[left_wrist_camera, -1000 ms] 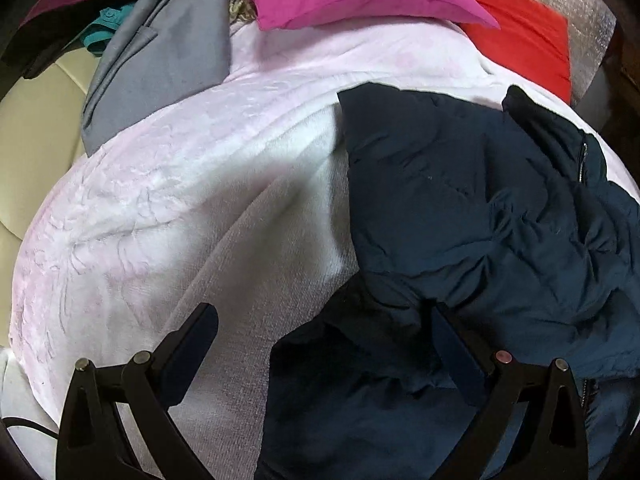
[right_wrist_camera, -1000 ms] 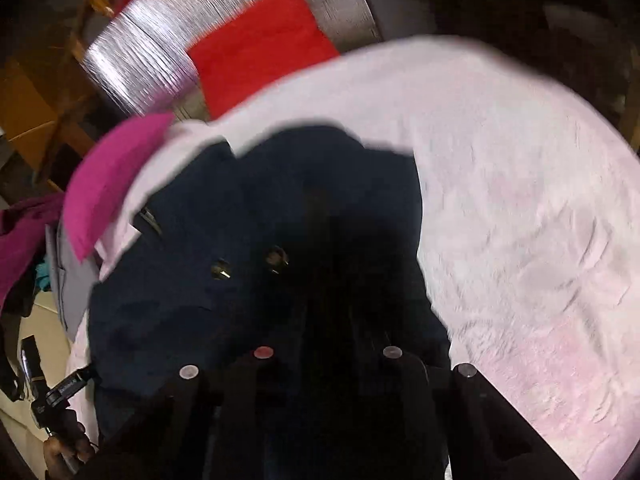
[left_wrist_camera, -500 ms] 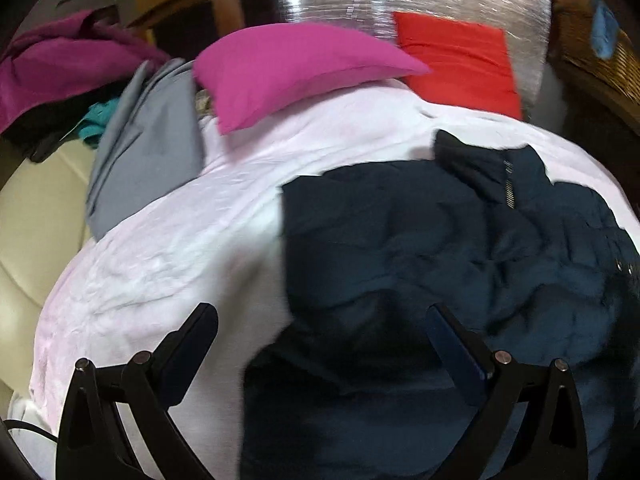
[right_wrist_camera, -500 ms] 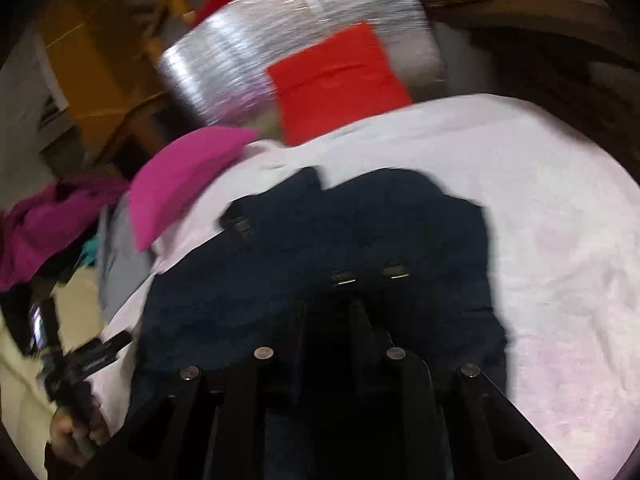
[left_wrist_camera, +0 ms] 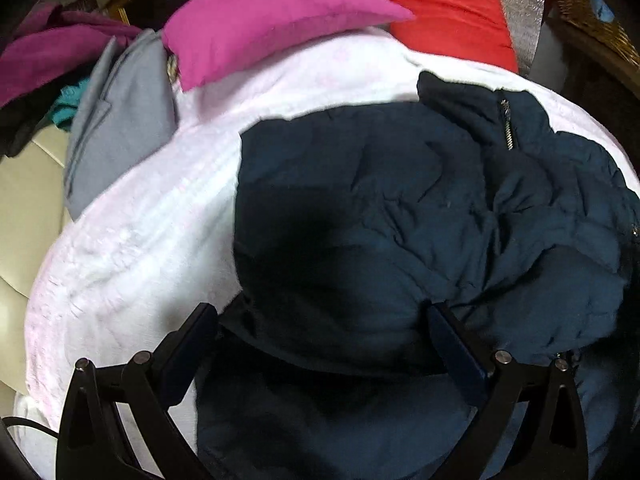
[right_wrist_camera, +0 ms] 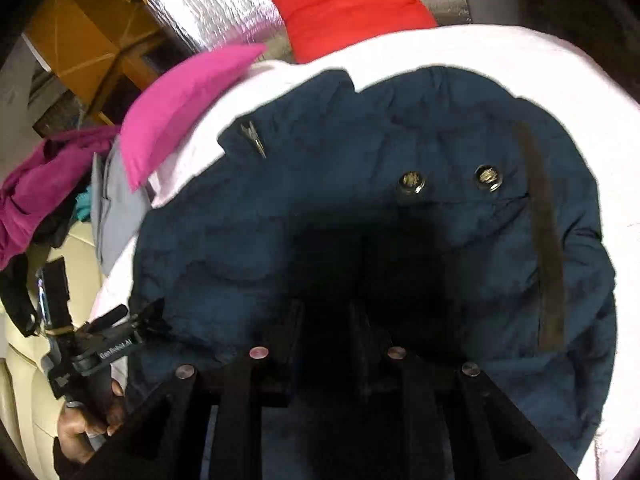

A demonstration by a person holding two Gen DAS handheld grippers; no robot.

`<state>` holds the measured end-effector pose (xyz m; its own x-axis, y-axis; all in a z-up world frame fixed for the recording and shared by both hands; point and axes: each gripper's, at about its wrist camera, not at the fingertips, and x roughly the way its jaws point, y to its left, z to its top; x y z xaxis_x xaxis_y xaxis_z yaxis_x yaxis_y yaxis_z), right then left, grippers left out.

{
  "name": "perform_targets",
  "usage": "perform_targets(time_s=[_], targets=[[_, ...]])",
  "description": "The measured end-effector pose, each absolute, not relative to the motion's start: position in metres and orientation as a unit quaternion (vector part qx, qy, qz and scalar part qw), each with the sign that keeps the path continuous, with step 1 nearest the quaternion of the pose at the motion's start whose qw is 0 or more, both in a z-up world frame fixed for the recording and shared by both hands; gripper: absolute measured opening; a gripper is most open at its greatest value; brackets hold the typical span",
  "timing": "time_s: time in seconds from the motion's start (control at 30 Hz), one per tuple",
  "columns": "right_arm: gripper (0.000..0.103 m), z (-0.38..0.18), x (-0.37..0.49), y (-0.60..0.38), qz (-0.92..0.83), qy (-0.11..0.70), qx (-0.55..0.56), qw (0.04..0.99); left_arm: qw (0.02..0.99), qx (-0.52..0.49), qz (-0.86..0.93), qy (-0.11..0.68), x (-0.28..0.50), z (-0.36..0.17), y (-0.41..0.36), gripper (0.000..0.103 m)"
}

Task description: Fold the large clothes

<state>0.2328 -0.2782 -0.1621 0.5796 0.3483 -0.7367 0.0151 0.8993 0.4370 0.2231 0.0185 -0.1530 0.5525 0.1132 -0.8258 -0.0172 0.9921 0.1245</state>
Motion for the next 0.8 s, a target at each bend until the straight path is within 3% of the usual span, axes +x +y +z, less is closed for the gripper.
perform_targets(time_s=[0.1, 0.23, 0.4, 0.8], targets=[[0.027, -0.146, 0.227, -0.28, 0.108, 0.414, 0.207, 0.88, 0.893, 0.053, 0.025, 0.446, 0.214, -0.141, 0.013, 0.103], [0.047, -0.153, 0.232, -0.273, 0.113, 0.423, 0.21, 0.874, 0.894, 0.067, 0.008, 0.443, 0.213, -0.143, 0.001, 0.103], [0.049, -0.172, 0.241, -0.26, 0.102, 0.464, 0.174, 0.863, 0.876, 0.075, 0.01, 0.476, 0.225, -0.165, -0.004, 0.103], [0.048, -0.138, 0.204, -0.329, 0.084, 0.405, 0.208, 0.886, 0.9, 0.095, 0.029, 0.425, 0.191, -0.129, 0.011, 0.103]])
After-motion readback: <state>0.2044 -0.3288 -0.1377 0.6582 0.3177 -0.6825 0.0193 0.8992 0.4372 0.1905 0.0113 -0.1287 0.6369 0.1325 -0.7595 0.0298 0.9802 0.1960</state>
